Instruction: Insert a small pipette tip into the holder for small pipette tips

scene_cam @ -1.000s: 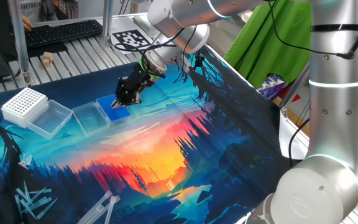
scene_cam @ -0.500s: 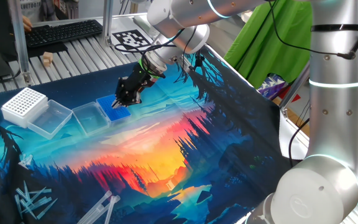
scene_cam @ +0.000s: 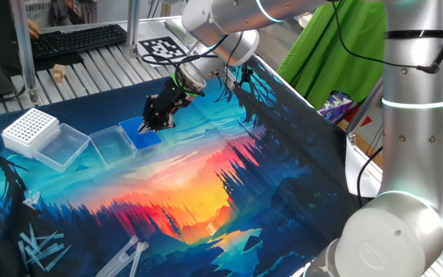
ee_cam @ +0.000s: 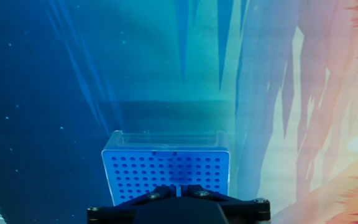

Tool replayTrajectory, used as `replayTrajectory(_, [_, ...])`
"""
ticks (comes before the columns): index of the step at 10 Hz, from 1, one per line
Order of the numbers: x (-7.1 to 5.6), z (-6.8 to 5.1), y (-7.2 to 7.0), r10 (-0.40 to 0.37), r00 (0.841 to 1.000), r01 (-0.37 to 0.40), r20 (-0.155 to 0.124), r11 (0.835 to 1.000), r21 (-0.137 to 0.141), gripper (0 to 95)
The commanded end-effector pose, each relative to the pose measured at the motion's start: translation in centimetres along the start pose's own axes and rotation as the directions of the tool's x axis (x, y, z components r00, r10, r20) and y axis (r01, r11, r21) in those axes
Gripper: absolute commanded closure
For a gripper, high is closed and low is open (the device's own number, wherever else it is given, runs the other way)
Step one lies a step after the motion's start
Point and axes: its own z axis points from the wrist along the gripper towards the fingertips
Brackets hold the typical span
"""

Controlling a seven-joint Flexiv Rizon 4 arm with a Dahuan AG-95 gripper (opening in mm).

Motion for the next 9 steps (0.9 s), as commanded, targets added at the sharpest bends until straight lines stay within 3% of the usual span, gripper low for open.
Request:
replayTrajectory(1, [0.01,0.0,0.03,-0.003,1.0,0.003,0.002,1.0,0.002,95.0])
replayTrajectory(5, [0.11,0.01,-0.01,-0.016,1.0,0.016,0.006,1.0,-0.001,95.0])
replayTrajectory(6, [0.15,0.01,-0.03,-0.012,1.0,0.012,0.007,1.0,-0.001,57.0])
replayTrajectory(8, [0.2,0.11,-0.06,0.006,1.0,-0.006,0.015,1.0,0.001,19.0])
replayTrajectory(9, [0.28,0.11,-0.09,0.009,1.0,-0.009,0.022,1.0,0.007,19.0])
